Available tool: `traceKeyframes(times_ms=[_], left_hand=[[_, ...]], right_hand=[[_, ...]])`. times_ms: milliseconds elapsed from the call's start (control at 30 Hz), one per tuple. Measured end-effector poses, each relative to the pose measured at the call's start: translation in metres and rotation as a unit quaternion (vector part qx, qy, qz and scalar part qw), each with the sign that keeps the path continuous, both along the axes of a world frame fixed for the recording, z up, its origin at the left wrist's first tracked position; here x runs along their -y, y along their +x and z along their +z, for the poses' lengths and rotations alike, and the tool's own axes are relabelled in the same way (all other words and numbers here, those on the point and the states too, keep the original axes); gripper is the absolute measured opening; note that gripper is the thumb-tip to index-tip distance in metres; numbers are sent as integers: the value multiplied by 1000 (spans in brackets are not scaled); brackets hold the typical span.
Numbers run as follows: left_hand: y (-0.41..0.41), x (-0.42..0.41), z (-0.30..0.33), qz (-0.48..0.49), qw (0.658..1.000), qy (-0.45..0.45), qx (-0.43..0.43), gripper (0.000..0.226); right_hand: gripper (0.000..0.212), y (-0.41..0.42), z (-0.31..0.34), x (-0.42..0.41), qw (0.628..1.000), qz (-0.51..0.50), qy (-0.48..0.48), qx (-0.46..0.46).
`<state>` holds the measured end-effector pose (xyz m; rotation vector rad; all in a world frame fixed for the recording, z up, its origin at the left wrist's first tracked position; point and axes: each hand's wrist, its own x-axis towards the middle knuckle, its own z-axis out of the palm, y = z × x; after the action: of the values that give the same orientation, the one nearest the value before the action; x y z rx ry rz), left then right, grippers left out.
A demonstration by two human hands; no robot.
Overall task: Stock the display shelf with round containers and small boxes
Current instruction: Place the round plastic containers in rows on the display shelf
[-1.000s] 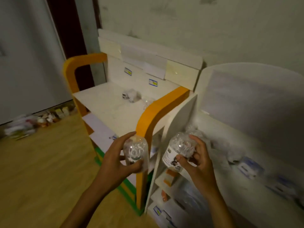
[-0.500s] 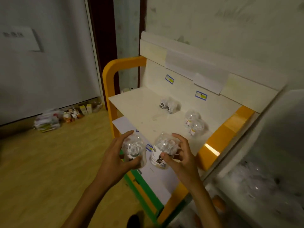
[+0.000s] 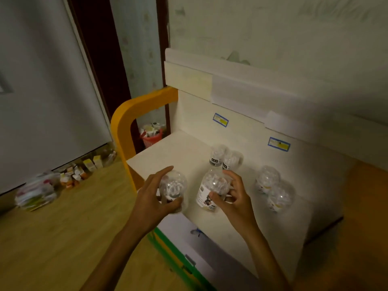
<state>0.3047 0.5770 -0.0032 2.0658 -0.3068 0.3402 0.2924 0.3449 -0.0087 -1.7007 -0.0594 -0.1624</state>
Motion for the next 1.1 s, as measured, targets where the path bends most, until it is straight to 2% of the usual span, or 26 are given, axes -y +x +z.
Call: traceKeyframes(times_ms=[200, 367, 567, 733, 900, 1000, 1100], left_hand=[[80, 23, -10, -86, 996, 5, -4, 79], [136, 51, -21, -171, 985, 7, -23, 79], [184, 93, -32, -294, 954, 14, -59, 76], [189, 133, -49, -387, 921, 27, -47, 78], [180, 165, -70, -435, 896, 67, -63, 79], [177, 177, -77, -441, 891, 81, -64, 79], [171, 187, -79, -437, 893, 87, -58, 80]], right_hand=[[63, 33, -6, 22, 993, -111, -31, -12], [65, 47, -10, 35, 972, -221, -83, -18], [67, 38, -25, 45, 933, -343, -100, -51], [66, 10, -40, 46, 898, -420, -95, -89], [65, -5, -52, 52, 883, -439, -103, -129], [61, -9, -56, 60, 878, -445, -99, -146], [62, -15, -66, 70, 882, -410, -109, -204]])
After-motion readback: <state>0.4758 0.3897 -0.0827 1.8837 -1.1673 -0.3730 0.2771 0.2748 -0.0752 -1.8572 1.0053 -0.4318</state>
